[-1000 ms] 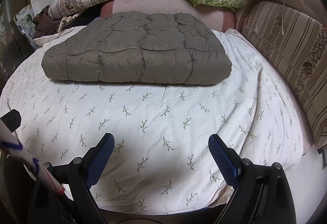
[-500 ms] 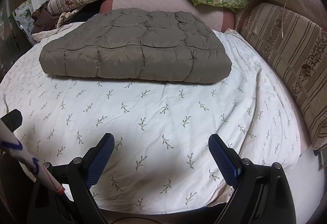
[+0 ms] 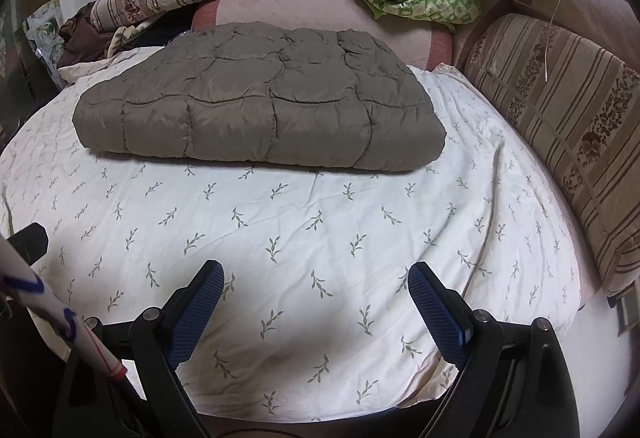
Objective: Fold large clothes
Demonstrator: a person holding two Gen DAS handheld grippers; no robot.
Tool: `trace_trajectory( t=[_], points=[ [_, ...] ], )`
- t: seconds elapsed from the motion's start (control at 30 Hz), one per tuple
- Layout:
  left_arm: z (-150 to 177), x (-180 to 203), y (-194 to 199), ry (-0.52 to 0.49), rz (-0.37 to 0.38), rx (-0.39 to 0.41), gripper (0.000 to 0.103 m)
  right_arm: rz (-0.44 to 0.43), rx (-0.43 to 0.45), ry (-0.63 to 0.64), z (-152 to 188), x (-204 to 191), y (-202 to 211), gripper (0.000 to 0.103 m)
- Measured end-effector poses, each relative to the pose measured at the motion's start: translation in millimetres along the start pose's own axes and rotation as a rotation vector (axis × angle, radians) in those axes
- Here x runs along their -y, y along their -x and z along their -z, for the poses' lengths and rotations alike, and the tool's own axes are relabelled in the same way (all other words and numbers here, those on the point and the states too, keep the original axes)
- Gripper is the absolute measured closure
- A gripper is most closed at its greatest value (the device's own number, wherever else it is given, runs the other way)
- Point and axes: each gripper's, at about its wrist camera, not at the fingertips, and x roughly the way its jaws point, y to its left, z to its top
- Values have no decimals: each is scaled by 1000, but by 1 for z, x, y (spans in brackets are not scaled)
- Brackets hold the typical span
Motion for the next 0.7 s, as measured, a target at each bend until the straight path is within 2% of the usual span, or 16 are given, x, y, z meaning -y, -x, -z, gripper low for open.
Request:
trace_trajectory(
  t=[0.7],
  points=[
    [3, 7, -2, -15, 11, -15, 5, 3, 11, 6, 3, 2, 3, 7]
  ],
)
